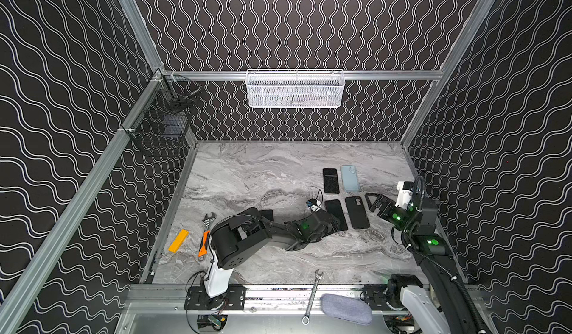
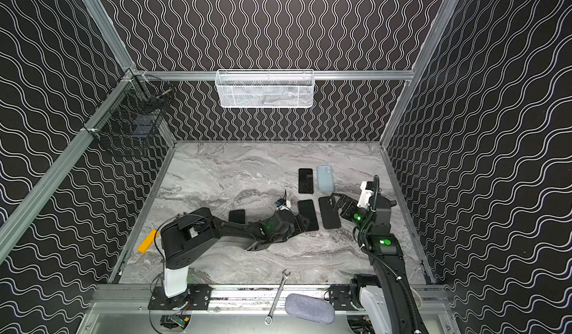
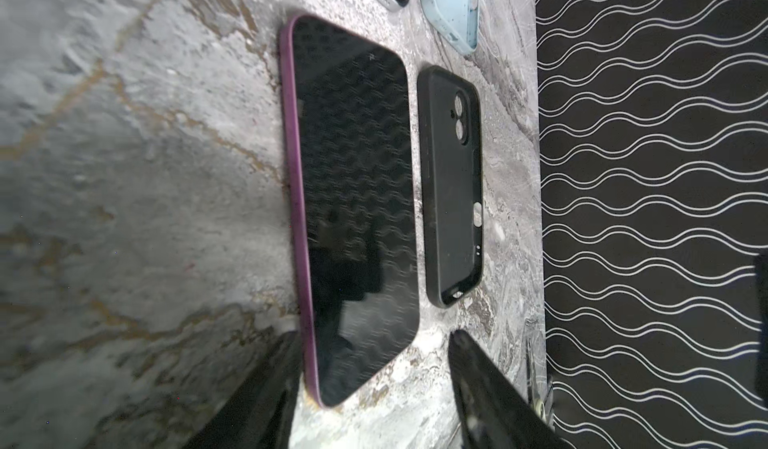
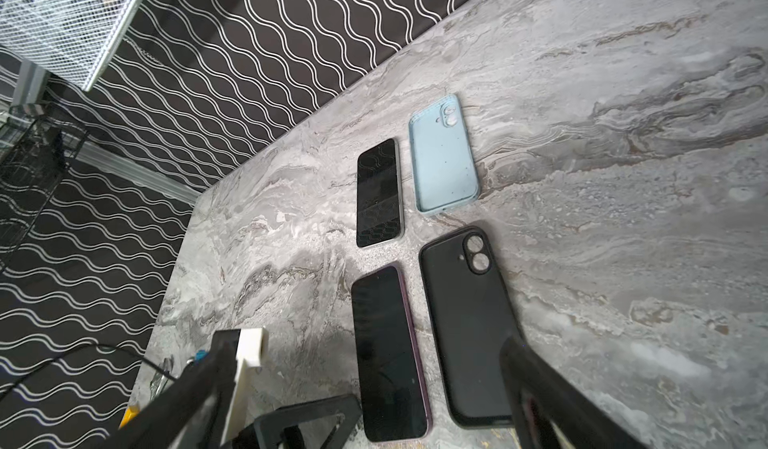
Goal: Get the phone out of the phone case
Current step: 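Open the left gripper and lift it off the purple-rimmed phone, then draw the left arm back while the right gripper reaches over the pink-rimmed phone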
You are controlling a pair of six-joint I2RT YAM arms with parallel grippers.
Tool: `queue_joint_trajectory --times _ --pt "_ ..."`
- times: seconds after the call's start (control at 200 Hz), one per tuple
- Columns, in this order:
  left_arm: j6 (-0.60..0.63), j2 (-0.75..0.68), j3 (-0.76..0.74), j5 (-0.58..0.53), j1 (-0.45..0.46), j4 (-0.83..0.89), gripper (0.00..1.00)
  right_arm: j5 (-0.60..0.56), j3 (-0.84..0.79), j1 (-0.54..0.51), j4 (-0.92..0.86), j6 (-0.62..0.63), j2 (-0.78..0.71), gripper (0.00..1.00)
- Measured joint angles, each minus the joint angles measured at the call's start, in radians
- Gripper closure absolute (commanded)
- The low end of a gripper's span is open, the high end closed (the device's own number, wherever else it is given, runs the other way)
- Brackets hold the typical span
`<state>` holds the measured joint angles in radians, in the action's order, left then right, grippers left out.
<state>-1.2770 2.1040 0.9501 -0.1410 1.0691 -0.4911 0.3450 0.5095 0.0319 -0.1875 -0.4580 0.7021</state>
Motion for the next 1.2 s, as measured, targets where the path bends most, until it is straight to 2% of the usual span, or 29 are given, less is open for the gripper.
queue_joint_trajectory --times 0.075,0.28,0.461,0.576,0.711,0.936,1.126,1.201 --pt "0.006 -0.031 -0.013 0.004 -0.008 0.008 0.3 0.012 -0.009 0.0 0.011 0.007 -0.008 0.0" --pt "0.092 -0.18 -0.04 0.058 -0.084 0.091 0.01 0.036 0.025 0.0 0.003 0.021 0.043 0.0" --pt "0.241 -0.346 -0.001 0.132 -0.232 0.281 0.01 0.054 0.069 0.0 -0.031 0.011 0.095 0.0" --pt "0.356 -0.441 0.055 0.209 -0.39 0.446 0.01 0.051 0.098 -0.018 -0.066 0.005 0.113 0.0" --pt "0.51 -0.505 0.196 0.298 -0.565 0.658 0.01 0.017 0.144 -0.069 -0.107 0.006 0.131 0.0" --pt "0.692 -0.556 0.377 0.402 -0.73 0.896 0.01 -0.1 0.202 -0.196 -0.158 0.006 0.151 0.0" --pt "0.822 -0.545 0.439 0.393 -0.808 1.014 0.01 -0.211 0.248 -0.319 -0.183 0.009 0.204 0.0" --pt "0.866 -0.542 0.453 0.376 -0.871 1.063 0.01 -0.264 0.264 -0.385 -0.182 0.005 0.23 0.0"
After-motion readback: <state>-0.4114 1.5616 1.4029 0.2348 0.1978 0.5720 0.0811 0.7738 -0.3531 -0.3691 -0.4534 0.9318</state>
